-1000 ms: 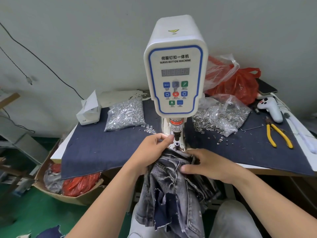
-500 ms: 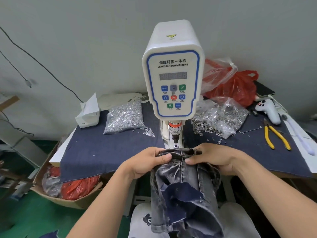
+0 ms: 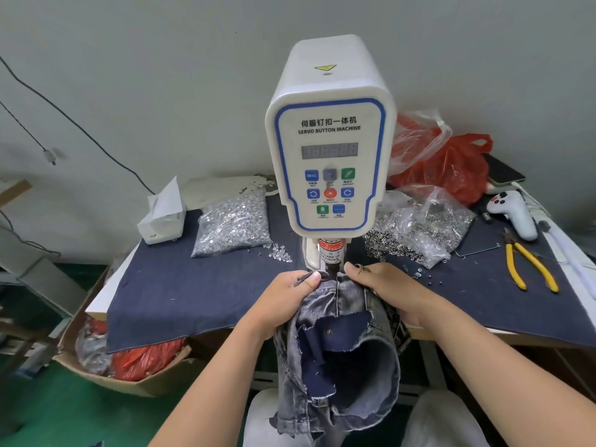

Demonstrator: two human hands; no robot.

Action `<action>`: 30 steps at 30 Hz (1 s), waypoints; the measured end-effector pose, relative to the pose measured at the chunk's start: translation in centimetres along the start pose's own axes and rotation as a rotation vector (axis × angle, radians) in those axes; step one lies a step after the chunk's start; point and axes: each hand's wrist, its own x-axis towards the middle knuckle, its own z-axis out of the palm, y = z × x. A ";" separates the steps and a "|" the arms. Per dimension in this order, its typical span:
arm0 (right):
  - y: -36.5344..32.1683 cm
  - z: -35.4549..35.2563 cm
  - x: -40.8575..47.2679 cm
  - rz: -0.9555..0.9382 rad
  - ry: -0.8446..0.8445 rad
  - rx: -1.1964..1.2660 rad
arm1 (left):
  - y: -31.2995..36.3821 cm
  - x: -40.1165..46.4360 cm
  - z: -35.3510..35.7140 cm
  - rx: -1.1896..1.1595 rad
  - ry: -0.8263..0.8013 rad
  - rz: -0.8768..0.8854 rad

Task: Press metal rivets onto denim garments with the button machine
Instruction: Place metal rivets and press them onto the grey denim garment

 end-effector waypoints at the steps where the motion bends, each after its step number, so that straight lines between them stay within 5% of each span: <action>1: 0.1 0.2 0.1 -0.013 0.029 -0.031 | -0.2 0.2 0.1 -0.009 0.013 -0.011; 30: 1.3 -0.6 0.4 -0.048 -0.064 0.069 | -1.8 1.6 0.1 0.170 0.156 0.031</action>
